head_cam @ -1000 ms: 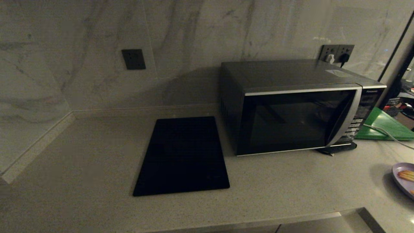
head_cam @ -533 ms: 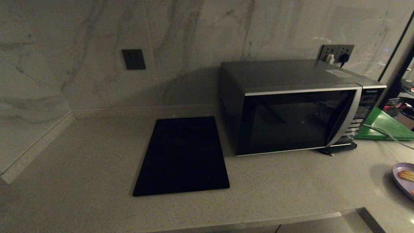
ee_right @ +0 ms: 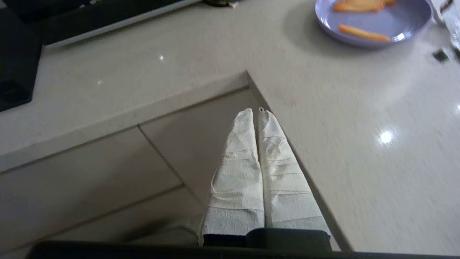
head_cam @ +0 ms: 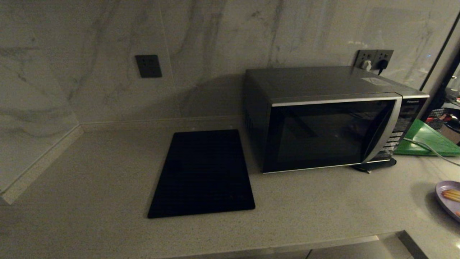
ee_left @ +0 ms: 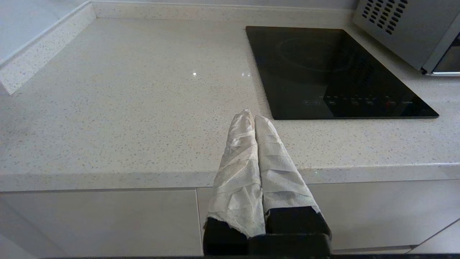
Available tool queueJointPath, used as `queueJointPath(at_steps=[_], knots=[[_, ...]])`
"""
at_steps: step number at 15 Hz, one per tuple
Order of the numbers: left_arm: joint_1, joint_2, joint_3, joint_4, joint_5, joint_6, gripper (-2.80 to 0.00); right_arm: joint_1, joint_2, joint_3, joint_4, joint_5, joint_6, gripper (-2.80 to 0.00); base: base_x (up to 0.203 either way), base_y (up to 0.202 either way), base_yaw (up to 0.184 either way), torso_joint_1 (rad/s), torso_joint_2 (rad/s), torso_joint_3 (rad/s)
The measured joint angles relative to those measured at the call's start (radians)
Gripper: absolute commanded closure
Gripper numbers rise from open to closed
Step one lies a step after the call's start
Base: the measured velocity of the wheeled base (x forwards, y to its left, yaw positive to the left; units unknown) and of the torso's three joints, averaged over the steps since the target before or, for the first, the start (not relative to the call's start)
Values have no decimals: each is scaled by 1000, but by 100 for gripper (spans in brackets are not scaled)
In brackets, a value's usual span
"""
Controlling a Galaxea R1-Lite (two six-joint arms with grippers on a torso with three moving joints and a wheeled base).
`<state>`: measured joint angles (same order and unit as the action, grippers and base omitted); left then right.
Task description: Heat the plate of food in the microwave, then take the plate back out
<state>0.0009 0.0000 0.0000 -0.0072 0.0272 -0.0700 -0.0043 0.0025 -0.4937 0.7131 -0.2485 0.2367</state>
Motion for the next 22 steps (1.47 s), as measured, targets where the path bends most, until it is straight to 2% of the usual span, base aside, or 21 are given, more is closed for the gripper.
queueJointPath(at_steps=[4, 11, 15, 18, 19, 22], knots=[[0, 0, 0, 0, 0, 0, 0, 0, -2, 189, -284, 5, -79, 0, 0, 0, 0, 0, 0, 0], [0, 0, 0, 0, 0, 0, 0, 0, -2, 389, -568, 26, -142, 0, 0, 0, 0, 0, 0, 0], [0, 0, 0, 0, 0, 0, 0, 0, -2, 418, -608, 100, -179, 0, 0, 0, 0, 0, 0, 0], [0, 0, 0, 0, 0, 0, 0, 0, -2, 472, -749, 176, -271, 0, 0, 0, 0, 0, 0, 0], [0, 0, 0, 0, 0, 0, 0, 0, -2, 482, -777, 188, -296, 0, 0, 0, 0, 0, 0, 0], [0, 0, 0, 0, 0, 0, 0, 0, -2, 492, -778, 190, -297, 0, 0, 0, 0, 0, 0, 0]])
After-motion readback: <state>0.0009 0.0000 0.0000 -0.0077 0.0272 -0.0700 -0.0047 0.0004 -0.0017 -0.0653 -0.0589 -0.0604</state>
